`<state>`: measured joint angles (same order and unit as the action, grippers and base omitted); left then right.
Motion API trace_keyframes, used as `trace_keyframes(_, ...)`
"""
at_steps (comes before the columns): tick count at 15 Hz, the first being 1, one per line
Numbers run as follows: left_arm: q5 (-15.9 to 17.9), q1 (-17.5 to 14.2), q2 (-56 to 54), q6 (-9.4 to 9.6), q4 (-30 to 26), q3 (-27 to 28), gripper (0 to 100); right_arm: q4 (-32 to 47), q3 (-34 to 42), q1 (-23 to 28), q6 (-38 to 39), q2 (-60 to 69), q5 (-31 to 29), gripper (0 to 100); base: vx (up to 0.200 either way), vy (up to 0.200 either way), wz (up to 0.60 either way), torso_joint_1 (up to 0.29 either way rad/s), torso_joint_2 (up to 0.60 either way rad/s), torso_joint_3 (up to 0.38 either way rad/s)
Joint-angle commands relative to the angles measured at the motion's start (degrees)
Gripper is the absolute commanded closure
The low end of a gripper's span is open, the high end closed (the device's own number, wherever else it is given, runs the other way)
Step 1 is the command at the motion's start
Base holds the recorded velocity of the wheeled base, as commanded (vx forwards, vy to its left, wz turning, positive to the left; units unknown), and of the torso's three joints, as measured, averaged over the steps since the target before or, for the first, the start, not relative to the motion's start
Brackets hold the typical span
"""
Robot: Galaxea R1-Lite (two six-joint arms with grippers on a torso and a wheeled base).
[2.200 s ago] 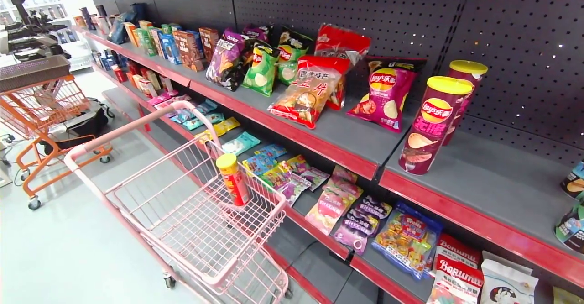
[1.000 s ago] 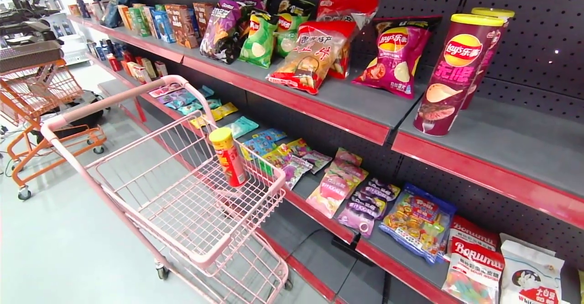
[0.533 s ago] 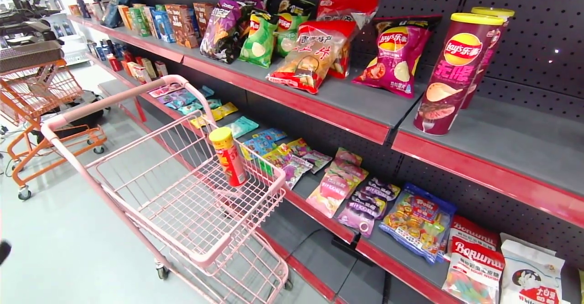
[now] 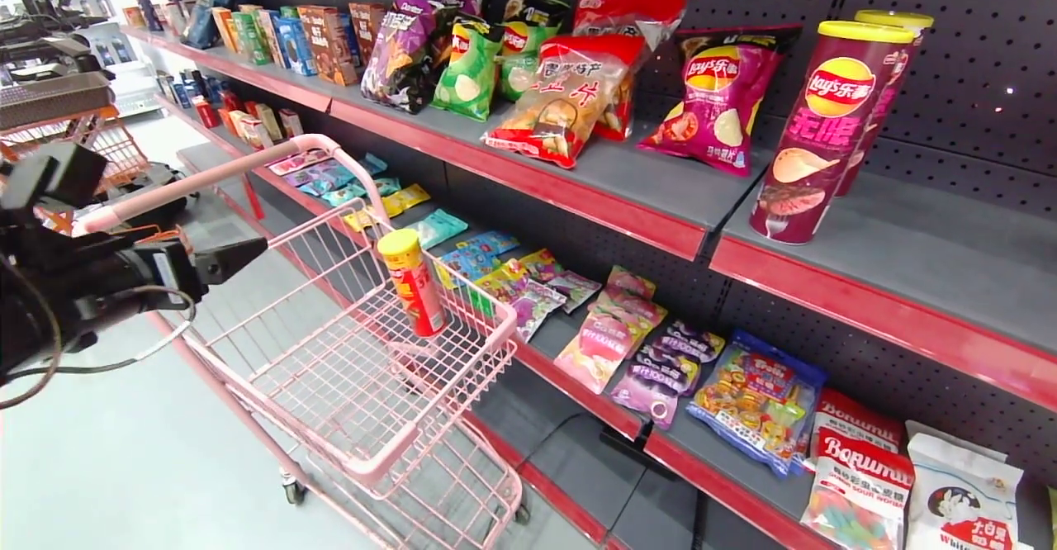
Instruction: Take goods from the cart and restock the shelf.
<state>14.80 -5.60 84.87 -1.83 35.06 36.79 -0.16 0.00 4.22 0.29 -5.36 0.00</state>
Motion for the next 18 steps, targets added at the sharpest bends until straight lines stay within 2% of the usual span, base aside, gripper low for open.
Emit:
trace_keyframes(1,4.89,-3.72,21.92,4.64,10.91,3.81,0,-0.02,0.00,0.00,0.06,-0.09,0.00,0,0.000,0.000,0.00,0.000,0.00,0.000)
trace_keyframes(3,5.15,-2.84,30.62,4.64,16.71,8.74,0,-0.02,0.00,0.00,-0.03,-0.09,0.00,0,0.000,0.000,0.00,0.000,0.00,0.000)
trace_keyframes(7,7.35,-1.00,41.25,4.55,16.97,18.76,0,-0.02,0.00,0.00,-0.12,-0.09,0.00,0,0.000,0.000,0.00,0.000,0.00,0.000)
trace_keyframes(12,7.52,4.10,52.77,4.47,16.44,33.52,0,-0.02,0.00,0.00,-0.20,-0.09,0.00,0,0.000,0.000,0.00,0.000,0.00,0.000)
trace_keyframes(15,7.52,6.56,55.31,4.47,15.74,35.72,0,-0.02,0.00,0.00,-0.29,-0.09,0.00,0,0.000,0.000,0.00,0.000,0.00,0.000)
trace_keyframes(18,7.52,7.09,58.13,4.47,15.65,38.53,0,-0.02,0.00,0.00,-0.29,-0.09,0.09,0,0.000,0.000,0.00,0.000,0.00,0.000)
